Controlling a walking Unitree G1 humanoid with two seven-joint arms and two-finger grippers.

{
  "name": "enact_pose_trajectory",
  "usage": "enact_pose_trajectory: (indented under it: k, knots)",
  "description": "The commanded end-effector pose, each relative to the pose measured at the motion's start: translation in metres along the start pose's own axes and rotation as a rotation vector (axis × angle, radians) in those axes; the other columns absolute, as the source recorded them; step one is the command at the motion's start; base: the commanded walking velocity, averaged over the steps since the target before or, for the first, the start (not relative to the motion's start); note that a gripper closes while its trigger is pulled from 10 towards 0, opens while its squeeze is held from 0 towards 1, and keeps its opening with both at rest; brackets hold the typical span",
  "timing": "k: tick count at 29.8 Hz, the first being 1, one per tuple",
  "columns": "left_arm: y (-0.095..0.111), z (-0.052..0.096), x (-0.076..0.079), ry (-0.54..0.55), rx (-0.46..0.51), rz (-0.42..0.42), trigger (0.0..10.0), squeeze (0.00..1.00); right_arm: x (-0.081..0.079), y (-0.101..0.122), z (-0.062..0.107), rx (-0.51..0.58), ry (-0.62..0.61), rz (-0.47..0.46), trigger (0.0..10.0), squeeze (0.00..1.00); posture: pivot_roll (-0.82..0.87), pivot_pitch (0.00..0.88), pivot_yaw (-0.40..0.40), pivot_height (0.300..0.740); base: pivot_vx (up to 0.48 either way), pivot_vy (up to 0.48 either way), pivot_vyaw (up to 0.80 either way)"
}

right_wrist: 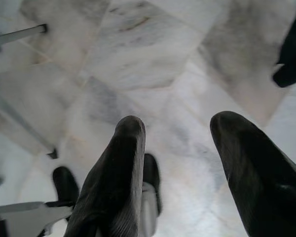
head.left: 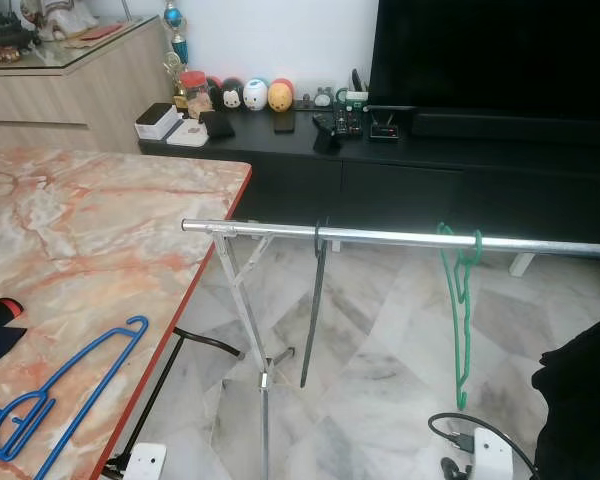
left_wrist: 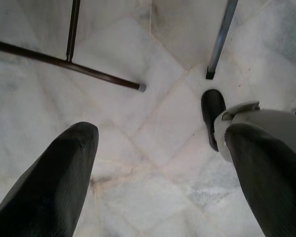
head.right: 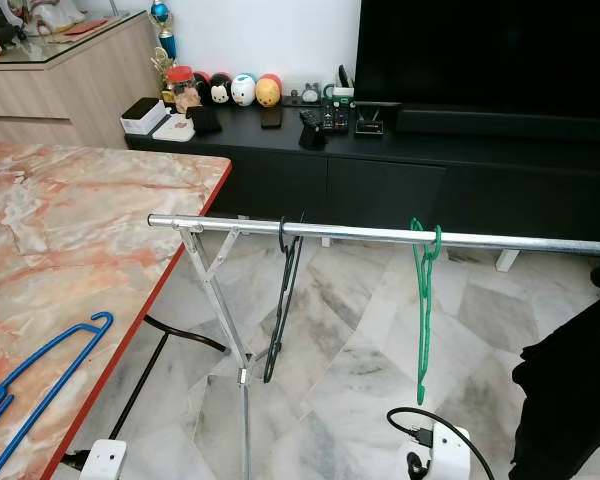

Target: Hang hanger

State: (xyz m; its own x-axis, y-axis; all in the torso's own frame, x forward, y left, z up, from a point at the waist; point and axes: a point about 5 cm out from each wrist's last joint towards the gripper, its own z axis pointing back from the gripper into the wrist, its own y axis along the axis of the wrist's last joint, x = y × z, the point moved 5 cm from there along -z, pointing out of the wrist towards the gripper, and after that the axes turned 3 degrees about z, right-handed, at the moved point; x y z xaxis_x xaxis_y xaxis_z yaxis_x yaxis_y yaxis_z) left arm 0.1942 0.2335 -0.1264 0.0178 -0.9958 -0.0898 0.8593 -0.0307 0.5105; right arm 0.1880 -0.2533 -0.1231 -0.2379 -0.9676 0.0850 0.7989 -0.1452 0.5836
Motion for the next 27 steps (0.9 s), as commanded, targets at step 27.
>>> enact_pose_trajectory:
  k: [27]
  knots:
    - [0.008,-0.002,0.007,-0.008,0.002,0.012,10.0,0.00,-0.005,-0.012,0.002,-0.028,0.015,0.006,10.0,0.00,0.03,0.000,0.048,0.740,0.000,0.000,0.00]
